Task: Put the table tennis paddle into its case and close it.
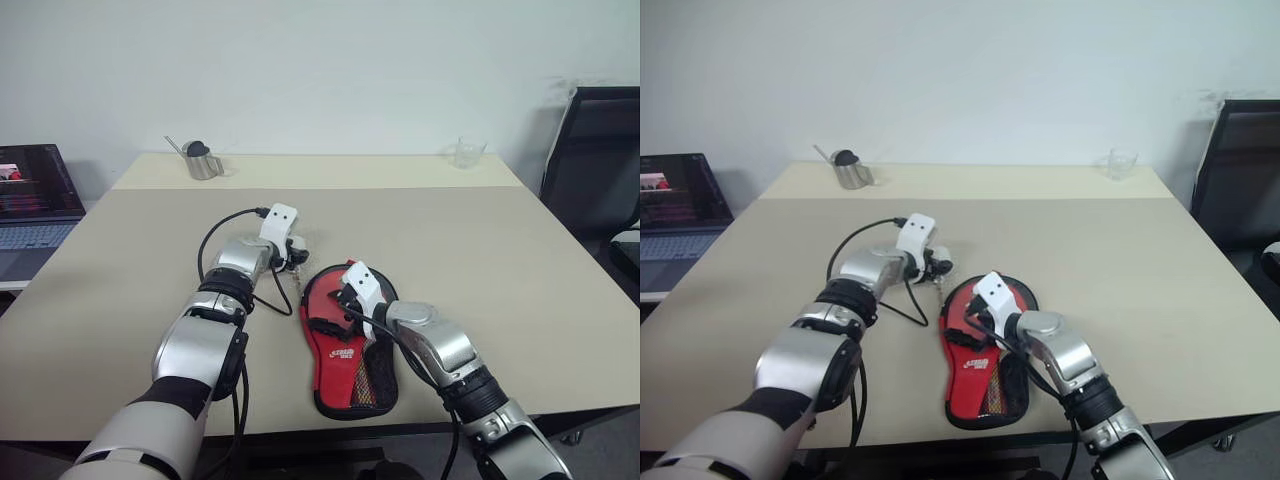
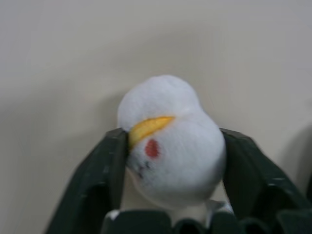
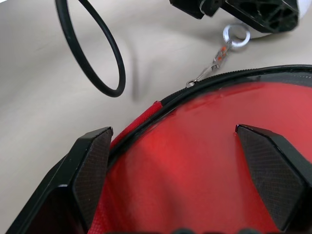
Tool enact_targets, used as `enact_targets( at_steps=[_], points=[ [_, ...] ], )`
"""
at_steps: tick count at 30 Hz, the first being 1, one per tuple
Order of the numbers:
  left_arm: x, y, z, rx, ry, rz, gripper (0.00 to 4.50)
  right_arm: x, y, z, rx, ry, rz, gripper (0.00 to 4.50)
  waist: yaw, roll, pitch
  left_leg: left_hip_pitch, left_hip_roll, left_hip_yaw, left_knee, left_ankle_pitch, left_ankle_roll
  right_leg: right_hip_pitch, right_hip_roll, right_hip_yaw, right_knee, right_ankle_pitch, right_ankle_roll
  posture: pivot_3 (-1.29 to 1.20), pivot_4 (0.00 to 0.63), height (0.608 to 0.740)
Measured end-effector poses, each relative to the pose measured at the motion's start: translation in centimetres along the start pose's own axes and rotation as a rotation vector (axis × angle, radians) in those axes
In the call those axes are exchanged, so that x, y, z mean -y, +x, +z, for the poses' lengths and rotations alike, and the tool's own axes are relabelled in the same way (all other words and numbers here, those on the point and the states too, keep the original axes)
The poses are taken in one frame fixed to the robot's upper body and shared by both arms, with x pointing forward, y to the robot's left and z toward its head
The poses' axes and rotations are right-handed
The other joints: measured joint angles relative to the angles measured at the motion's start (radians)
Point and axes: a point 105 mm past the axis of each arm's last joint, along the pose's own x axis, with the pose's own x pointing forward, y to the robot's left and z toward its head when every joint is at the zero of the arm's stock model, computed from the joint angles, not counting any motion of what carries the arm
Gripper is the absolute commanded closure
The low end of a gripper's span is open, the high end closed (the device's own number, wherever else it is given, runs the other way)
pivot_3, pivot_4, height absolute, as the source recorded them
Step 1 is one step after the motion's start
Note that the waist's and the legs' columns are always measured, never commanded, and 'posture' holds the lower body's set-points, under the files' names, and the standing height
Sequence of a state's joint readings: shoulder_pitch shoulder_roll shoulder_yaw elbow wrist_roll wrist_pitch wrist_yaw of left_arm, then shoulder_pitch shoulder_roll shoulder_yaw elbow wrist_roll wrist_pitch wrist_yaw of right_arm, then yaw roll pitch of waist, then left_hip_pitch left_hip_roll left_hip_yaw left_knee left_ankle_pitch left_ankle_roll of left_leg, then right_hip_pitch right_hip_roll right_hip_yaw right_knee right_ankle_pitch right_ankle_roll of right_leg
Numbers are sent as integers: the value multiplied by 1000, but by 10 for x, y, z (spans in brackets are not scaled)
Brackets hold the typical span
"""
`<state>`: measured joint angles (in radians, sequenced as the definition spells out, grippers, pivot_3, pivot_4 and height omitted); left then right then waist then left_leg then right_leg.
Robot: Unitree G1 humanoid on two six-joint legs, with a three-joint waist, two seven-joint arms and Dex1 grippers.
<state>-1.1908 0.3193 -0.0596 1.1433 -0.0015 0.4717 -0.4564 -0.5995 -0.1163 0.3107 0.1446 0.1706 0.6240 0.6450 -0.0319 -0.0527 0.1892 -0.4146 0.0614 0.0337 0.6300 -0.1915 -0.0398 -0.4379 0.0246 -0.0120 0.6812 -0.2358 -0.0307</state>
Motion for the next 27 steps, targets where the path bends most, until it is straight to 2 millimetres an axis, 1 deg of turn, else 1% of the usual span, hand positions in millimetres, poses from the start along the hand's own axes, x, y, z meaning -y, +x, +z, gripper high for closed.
enact_targets(
  at_steps=[1,4,6,16,22,27],
  points=[
    [0,1,0,4,-4,2,2987,0,-2,-1,-2,3,-3,58,0,0,0,0,0,0,0,0,0,0,0,0,0,0,0,0,150,740],
    [3,3,0,8,1,0,3899,2,-7,-3,-2,16,-13,58,3,0,-1,0,-1,0,0,0,0,1,0,0,0,0,0,0,150,740],
    [4,3,1,15,10,-1,4301,2,-8,-4,-6,19,-20,58,3,-1,-2,1,-1,0,0,0,0,1,0,0,0,0,0,0,150,740],
    [21,11,6,27,91,-26,4345,2,-14,-6,-21,23,-36,58,10,-1,-3,0,-2,-1,0,0,0,2,0,-1,-1,0,0,0,150,740],
    [42,19,14,28,245,-12,4346,-1,-21,-9,-28,29,-41,58,16,-1,-3,0,-3,-1,0,0,0,2,0,-1,-1,0,1,0,150,740],
    [63,26,19,36,435,3,4346,-5,-26,-12,-37,35,-44,58,16,-1,-3,0,-3,-1,0,0,0,2,0,-1,-2,0,1,0,150,740]
  ],
)
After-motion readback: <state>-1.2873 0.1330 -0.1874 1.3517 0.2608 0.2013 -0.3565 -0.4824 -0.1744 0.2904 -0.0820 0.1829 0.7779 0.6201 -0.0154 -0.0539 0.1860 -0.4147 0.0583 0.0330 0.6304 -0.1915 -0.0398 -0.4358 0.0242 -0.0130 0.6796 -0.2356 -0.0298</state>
